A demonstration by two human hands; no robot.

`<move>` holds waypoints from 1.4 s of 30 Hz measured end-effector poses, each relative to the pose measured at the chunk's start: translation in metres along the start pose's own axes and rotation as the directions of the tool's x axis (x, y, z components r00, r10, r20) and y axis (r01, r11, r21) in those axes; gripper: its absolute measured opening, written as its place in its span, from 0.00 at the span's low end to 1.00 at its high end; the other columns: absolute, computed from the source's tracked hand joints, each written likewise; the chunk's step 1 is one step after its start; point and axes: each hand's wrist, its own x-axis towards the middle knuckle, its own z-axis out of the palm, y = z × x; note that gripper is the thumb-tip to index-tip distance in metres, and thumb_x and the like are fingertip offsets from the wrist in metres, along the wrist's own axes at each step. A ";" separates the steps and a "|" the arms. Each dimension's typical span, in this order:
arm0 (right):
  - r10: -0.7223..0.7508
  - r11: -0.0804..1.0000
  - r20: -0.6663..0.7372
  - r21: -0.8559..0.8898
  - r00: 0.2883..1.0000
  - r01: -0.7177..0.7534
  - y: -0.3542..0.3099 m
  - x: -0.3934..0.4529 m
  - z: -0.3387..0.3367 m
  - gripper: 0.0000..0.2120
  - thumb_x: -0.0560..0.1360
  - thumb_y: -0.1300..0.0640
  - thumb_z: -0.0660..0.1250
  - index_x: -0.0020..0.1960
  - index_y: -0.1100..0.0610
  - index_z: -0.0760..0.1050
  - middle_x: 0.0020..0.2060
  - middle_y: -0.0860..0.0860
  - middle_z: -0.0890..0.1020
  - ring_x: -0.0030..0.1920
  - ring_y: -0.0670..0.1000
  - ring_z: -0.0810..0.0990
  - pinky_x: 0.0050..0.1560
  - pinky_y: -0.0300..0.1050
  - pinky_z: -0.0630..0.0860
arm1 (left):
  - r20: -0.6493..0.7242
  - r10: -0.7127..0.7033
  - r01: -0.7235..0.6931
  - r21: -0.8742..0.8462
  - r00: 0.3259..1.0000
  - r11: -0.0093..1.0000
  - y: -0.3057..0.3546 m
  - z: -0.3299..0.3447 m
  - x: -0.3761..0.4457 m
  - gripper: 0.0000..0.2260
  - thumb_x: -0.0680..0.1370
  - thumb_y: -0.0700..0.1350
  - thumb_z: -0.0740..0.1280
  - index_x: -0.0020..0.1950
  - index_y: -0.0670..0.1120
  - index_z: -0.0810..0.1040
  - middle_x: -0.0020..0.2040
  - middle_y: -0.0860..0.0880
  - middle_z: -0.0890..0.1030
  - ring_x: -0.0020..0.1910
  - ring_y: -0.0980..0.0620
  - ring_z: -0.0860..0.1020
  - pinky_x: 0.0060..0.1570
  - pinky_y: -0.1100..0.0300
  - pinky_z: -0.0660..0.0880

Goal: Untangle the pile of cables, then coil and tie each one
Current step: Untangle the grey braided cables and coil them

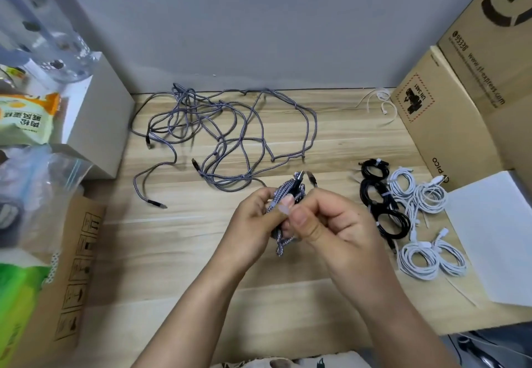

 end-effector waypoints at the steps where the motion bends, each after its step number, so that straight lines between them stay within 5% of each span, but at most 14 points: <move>1: -0.004 1.000 -0.001 -0.025 1.000 0.003 -0.001 0.001 -0.006 0.15 0.69 0.42 0.68 0.35 0.53 0.75 0.30 0.56 0.77 0.31 0.53 0.74 0.34 0.45 0.72 | 0.010 0.009 -0.009 -0.024 1.000 1.000 -0.002 -0.001 0.000 0.19 0.65 0.44 0.59 0.52 0.37 0.70 0.36 0.44 0.73 0.24 0.64 0.73 0.27 0.73 0.68; 3: -0.035 0.993 -0.015 -0.111 0.999 0.033 -0.001 0.004 -0.020 0.14 0.71 0.43 0.67 0.35 0.52 0.73 0.27 0.53 0.77 0.27 0.54 0.73 0.29 0.46 0.70 | 0.031 0.004 -0.004 -0.019 0.999 1.000 -0.005 -0.002 -0.001 0.16 0.67 0.44 0.60 0.52 0.38 0.71 0.35 0.48 0.77 0.27 0.65 0.75 0.29 0.73 0.69; 6: -0.073 0.989 0.022 -0.125 0.997 0.075 -0.001 0.007 -0.044 0.09 0.72 0.50 0.63 0.34 0.49 0.70 0.25 0.42 0.75 0.26 0.40 0.67 0.31 0.30 0.65 | 0.073 0.006 -0.004 -0.022 0.997 1.000 -0.010 0.003 -0.001 0.12 0.69 0.43 0.61 0.51 0.42 0.74 0.34 0.54 0.81 0.31 0.63 0.76 0.31 0.73 0.69; 13: -0.084 0.954 0.063 -0.285 0.995 0.098 0.015 0.009 -0.078 0.12 0.71 0.47 0.64 0.38 0.56 0.71 0.26 0.58 0.65 0.26 0.51 0.59 0.28 0.36 0.59 | 0.032 0.159 -0.162 0.100 0.987 0.982 -0.019 0.030 -0.001 0.12 0.74 0.41 0.58 0.53 0.44 0.76 0.34 0.52 0.78 0.32 0.62 0.73 0.32 0.73 0.67; 16: -0.092 0.935 0.089 -0.336 0.992 0.117 0.017 0.008 -0.088 0.12 0.70 0.46 0.64 0.37 0.54 0.71 0.23 0.54 0.63 0.26 0.52 0.60 0.28 0.43 0.60 | 0.052 0.217 -0.223 0.135 0.975 0.966 -0.022 0.042 -0.006 0.12 0.75 0.40 0.58 0.55 0.45 0.76 0.35 0.52 0.77 0.34 0.61 0.72 0.35 0.73 0.67; 23: -0.218 0.811 0.216 -0.502 0.952 0.300 0.019 0.004 -0.097 0.10 0.71 0.58 0.68 0.33 0.54 0.70 0.22 0.41 0.66 0.25 0.41 0.62 0.28 0.30 0.57 | 0.044 0.237 -0.239 0.306 0.971 0.922 -0.029 0.049 -0.010 0.12 0.77 0.43 0.58 0.57 0.42 0.75 0.38 0.51 0.74 0.38 0.54 0.70 0.41 0.62 0.67; 27: -0.258 0.729 0.274 -0.574 0.926 0.373 0.016 -0.001 -0.101 0.09 0.71 0.59 0.68 0.34 0.58 0.70 0.24 0.40 0.64 0.27 0.38 0.62 0.29 0.28 0.58 | 0.083 0.267 -0.273 0.491 0.960 0.828 -0.024 0.054 -0.012 0.11 0.77 0.46 0.58 0.56 0.47 0.76 0.42 0.47 0.78 0.40 0.47 0.73 0.43 0.53 0.70; 33: -0.256 0.682 0.335 -0.602 0.907 0.415 0.018 -0.007 -0.104 0.10 0.73 0.51 0.62 0.36 0.55 0.69 0.25 0.39 0.61 0.27 0.39 0.63 0.30 0.29 0.58 | 0.169 0.311 -0.341 0.668 0.935 0.661 -0.025 0.052 -0.012 0.05 0.77 0.46 0.59 0.46 0.47 0.72 0.34 0.55 0.74 0.35 0.53 0.71 0.36 0.60 0.66; 36: -0.262 0.655 0.306 -0.641 0.915 0.401 0.028 -0.013 -0.098 0.12 0.74 0.51 0.61 0.35 0.56 0.68 0.26 0.37 0.61 0.28 0.39 0.62 0.29 0.32 0.58 | 0.151 0.310 -0.320 0.719 0.938 0.617 -0.031 0.050 -0.010 0.03 0.76 0.47 0.59 0.44 0.49 0.70 0.33 0.52 0.74 0.35 0.49 0.71 0.36 0.54 0.67; 39: -0.191 0.626 0.275 -0.705 0.942 0.332 0.048 -0.013 -0.096 0.11 0.73 0.46 0.60 0.37 0.53 0.68 0.25 0.38 0.62 0.30 0.43 0.63 0.30 0.38 0.58 | 0.103 0.203 -0.216 0.699 0.974 0.682 -0.043 0.046 -0.005 0.03 0.75 0.48 0.60 0.45 0.50 0.71 0.37 0.51 0.77 0.37 0.51 0.73 0.41 0.53 0.70; 42: -0.030 0.739 0.220 -0.652 0.975 0.170 0.059 -0.013 -0.098 0.10 0.71 0.42 0.62 0.38 0.48 0.70 0.27 0.41 0.73 0.33 0.40 0.71 0.33 0.33 0.63 | 0.061 0.128 -0.136 0.664 0.990 0.735 -0.053 0.039 -0.003 0.04 0.78 0.43 0.62 0.45 0.50 0.73 0.36 0.57 0.77 0.37 0.59 0.72 0.41 0.59 0.69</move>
